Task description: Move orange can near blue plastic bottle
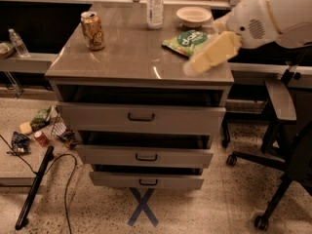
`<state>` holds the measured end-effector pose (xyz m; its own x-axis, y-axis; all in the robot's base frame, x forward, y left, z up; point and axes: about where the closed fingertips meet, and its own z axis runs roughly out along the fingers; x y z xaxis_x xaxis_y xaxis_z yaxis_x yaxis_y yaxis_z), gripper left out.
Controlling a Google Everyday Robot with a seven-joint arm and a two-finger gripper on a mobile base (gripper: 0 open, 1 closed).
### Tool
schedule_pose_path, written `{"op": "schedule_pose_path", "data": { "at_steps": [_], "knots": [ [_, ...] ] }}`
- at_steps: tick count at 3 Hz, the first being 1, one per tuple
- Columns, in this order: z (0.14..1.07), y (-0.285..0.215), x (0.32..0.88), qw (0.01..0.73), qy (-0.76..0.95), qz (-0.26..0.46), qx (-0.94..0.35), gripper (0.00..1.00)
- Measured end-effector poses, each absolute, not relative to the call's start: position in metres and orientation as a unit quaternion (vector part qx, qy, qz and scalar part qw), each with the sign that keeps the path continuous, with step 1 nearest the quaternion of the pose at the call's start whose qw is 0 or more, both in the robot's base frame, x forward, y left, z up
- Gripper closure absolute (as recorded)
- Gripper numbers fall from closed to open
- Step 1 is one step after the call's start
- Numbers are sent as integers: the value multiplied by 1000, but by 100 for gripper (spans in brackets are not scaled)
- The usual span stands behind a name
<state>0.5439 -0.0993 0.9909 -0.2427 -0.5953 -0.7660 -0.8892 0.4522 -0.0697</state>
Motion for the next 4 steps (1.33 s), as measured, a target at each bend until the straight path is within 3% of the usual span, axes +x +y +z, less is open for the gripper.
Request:
{"op": "schedule_pose_path", "data": {
  "at_steps": [1, 4],
  "knots": [
    [992, -37, 553, 417, 750, 276, -433, 0],
    [968, 20, 596, 494, 729, 283, -380, 0]
  ]
}}
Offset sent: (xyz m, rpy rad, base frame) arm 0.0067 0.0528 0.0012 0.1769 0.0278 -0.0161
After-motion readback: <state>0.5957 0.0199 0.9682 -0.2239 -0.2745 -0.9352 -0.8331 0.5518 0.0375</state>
